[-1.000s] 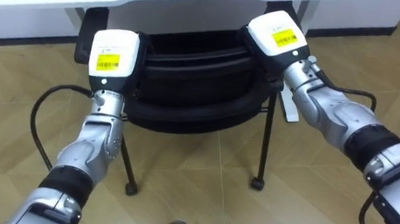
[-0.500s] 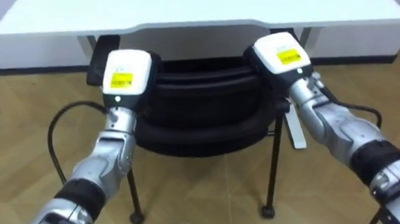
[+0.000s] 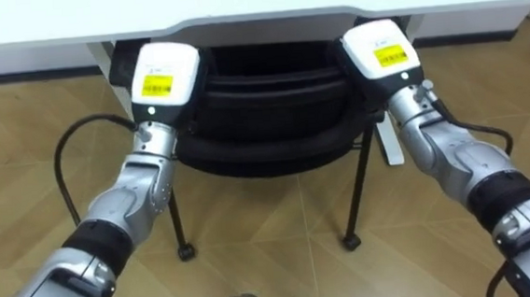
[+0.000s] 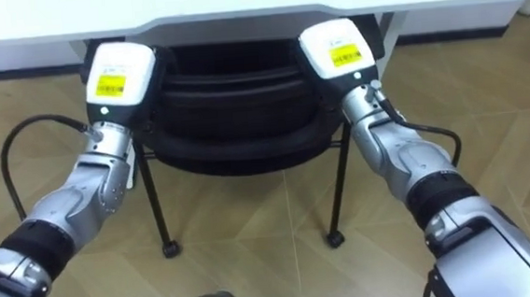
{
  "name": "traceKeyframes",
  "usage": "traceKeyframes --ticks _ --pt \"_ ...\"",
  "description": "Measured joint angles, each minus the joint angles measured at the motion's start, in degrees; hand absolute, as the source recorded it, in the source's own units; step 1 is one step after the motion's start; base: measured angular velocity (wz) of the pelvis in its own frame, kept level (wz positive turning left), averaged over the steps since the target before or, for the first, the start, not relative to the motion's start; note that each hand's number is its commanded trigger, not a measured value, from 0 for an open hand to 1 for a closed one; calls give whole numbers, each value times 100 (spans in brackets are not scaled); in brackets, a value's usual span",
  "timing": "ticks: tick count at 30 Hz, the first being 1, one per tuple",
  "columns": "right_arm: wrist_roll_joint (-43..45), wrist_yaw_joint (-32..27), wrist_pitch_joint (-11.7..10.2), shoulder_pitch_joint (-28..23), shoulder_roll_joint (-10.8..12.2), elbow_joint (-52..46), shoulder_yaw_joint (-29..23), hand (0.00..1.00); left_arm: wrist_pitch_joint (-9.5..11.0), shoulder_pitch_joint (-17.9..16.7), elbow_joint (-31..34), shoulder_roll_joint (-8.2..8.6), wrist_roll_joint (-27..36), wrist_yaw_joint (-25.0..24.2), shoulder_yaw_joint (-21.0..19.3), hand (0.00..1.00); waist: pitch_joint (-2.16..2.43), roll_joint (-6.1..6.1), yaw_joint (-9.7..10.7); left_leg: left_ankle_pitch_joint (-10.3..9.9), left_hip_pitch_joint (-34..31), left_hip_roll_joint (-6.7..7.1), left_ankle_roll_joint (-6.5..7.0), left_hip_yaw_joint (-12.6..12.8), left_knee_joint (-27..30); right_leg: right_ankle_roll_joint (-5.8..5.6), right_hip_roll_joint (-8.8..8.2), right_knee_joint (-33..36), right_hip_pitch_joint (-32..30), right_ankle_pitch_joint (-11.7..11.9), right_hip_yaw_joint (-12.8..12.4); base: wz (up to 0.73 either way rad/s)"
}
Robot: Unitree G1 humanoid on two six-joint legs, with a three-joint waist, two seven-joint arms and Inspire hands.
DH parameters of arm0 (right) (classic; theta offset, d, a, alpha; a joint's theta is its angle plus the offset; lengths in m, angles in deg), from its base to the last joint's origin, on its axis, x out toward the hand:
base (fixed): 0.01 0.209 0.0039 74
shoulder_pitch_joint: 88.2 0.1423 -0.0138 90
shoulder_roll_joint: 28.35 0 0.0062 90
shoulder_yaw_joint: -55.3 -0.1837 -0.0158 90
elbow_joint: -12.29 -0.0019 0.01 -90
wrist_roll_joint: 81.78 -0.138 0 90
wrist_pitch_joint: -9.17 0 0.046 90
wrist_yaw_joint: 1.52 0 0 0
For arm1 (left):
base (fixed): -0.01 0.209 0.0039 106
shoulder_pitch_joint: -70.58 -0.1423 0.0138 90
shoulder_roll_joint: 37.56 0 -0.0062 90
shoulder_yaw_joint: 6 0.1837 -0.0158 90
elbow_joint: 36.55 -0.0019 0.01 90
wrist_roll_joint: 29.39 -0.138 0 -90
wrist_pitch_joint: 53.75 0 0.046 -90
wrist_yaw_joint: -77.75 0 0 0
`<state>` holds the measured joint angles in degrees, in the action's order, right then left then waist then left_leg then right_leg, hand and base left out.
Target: Push chair
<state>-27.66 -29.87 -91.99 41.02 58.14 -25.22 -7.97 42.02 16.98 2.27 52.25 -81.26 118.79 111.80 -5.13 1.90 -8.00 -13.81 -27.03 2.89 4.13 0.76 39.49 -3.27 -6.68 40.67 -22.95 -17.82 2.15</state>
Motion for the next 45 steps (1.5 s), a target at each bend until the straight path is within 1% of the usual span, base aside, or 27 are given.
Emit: traceKeyframes --ticks 1,3,6,9,12,18,19,21,25,26,28,29,30,31,32,33,34,36,37,38,39,40,41,42,43,44,45 --pt "0 -2 -15 -28 -15 -92 2 0 -2 -2 59 -64 -5 -14 -3 0 1 30 25 31 22 13 34 21 -99 -17 -21 -95 23 49 5 0" --pt "-19 22 49 -102 2 -236 1 0 15 -2 87 -130 -15 -26 -5 0 1 58 43 47 70 32 58 28 -194 -29 -20 -216 73 97 -4 0" --pt "-285 329 95 -121 31 -291 0 0 -17 -8 89 -112 3 -200 -30 0 15 83 118 64 216 66 90 30 -333 -74 -17 -400 242 151 -12 -1" --pt "-687 589 177 -117 64 -269 -5 0 -51 -20 106 26 108 -438 -199 0 33 127 117 115 382 69 112 48 -520 -95 -12 -632 420 245 -22 -3" --pt "-1143 780 224 -116 69 -265 -8 0 -61 -113 279 70 291 -557 -249 0 65 163 122 186 492 63 127 47 -705 -109 1 -888 561 355 -3 0" --pt "-1158 1086 268 -285 104 -444 -125 0 -44 -509 721 102 295 -667 -507 0 130 263 130 326 761 70 161 54 -1089 -136 44 -1214 800 536 -40 -3" --pt "-1158 1106 315 -373 109 -562 -185 0 -44 -550 753 92 294 -678 -519 0 170 303 131 358 797 72 153 54 -1180 -136 47 -1304 825 558 -42 0" --pt "-1158 1124 327 -450 108 -699 -364 0 -48 -576 797 77 297 -748 -531 0 195 333 139 408 842 58 135 38 -1281 -112 72 -1419 918 607 -33 2" --pt "-1157 1225 360 -536 62 -1209 -570 0 -85 -891 1381 -88 492 -1064 -663 0 213 336 365 460 905 38 109 -44 -1369 -79 90 -1654 1077 683 103 7" --pt "-1159 1226 376 -688 -28 -1514 -652 0 -84 -1032 1614 -100 581 -1072 -668 0 245 325 406 469 913 12 109 -43 -1387 -78 119 -1765 1119 743 107 0" --pt "-1150 1223 386 -1036 -149 -2095 -855 0 -85 -1258 1978 -165 634 -1093 -686 0 260 305 445 470 965 -24 110 -35 -1396 -83 167 -1901 1226 812 86 -7" --pt "-1137 1223 382 -1237 -271 -2412 -944 0 -50 -1382 2351 -253 626 -1138 -737 0 261 302 451 470 970 -30 110 -33 -1396 -80 171 -1917 1237 827 96 -5" --pt "-1133 1221 358 -1321 -323 -2553 -1037 0 -25 -1411 2448 -302 594 -1195 -734 0 265 296 474 471 971 -29 111 -31 -1397 -80 169 -1917 1236 827 96 0" --pt "-1117 1221 338 -1469 -493 -2798 -1102 0 110 -1470 2528 -391 621 -1203 -828 0 274 279 477 474 980 -24 110 -32 -1418 -80 171 -1917 1242 827 84 0" --pt "-1167 1136 246 -1643 -655 -3221 -1298 0 140 -1567 2614 -556 630 -1213 -923 0 275 279 463 502 1027 -17 103 -16 -1485 -80 171 -1921 1251 827 51 -7" --pt "-1192 1035 207 -1675 -736 -3450 -1396 0 164 -1644 2673 -643 635 -1217 -1004 0 275 280 479 518 1066 -19 102 11 -1513 -80 170 -1932 1260 831 22 -13" --pt "-1276 612 49 -1778 -853 -3910 -1820 0 230 -1817 2911 -725 621 -1289 -1219 0 294 249 467 521 1096 -35 98 29 -1524 -63 181 -2015 1305 850 21 -11" --pt "-1373 -223 -146 -1784 -888 -4386 -2615 0 399 -2028 3001 -761 631 -1341 -1482 0 320 202 469 524 1191 -54 90 39 -1573 -53 202 -2118 1413 882 23 -5" --pt "-1498 -676 -290 -1803 -941 -4632 -3197 0 525 -2276 3153 -793 632 -1385 -1714 0 352 169 483 516 1259 -99 78 63 -1612 -44 240 -2247 1514 953 26 -6" --pt "-1699 -1097 -420 -1843 -1063 -4855 -3825 0 686 -2594 3464 -885 635 -1386 -2066 0 364 155 480 502 1279 -121 58 50 -1631 -32 273 -2375 1580 996 26 -5" --pt "-1846 -1343 -463 -1932 -1169 -4941 -4127 0 819 -2764 3696 -931 701 -1360 -2294 0 364 156 482 497 1281 -124 51 39 -1630 -27 282 -2420 1613 1001 36 5" --pt "-2203 -1790 -516 -2218 -1370 -5089 -4723 0 1051 -2996 4197 -1040 991 -1124 -2851 0 378 163 486 485 1310 -125 35 7 -1641 -27 287 -2415 1643 1002 82 10" --pt "-2488 -2108 -571 -2609 -1406 -5274 -5267 0 1238 -3212 4693 -1088 1453 -719 -3600 0 458 152 534 485 1370 -129 33 3 -1713 -29 284 -2409 1638 1000 115 7" --pt "-2591 -2260 -623 -2823 -1405 -5352 -5533 0 1293 -3312 4897 -1109 1707 -448 -4020 0 526 134 586 482 1412 -125 29 5 -1758 -34 278 -2414 1654 997 114 -4" --pt "-2932 -2508 -791 -3209 -1426 -5383 -5951 0 1374 -3525 5160 -1159 2298 100 -4738 0 590 60 670 472 1586 -111 28 26 -1905 -56 259 -2397 1756 982 108 -25" --pt "-3480 -2667 -886 -3598 -1425 -5383 -6336 0 1442 -3761 5302 -1160 2830 522 -5394 0 631 -17 717 452 1821 -104 28 107 -2049 -63 243 -2404 1900 975 105 -29" --pt "-3778 -2715 -879 -3775 -1425 -5384 -6509 0 1462 -3911 5323 -1159 3067 709 -5695 0 622 -9 731 437 1915 -96 30 141 -2090 -71 227 -2384 1965 945 116 -32"
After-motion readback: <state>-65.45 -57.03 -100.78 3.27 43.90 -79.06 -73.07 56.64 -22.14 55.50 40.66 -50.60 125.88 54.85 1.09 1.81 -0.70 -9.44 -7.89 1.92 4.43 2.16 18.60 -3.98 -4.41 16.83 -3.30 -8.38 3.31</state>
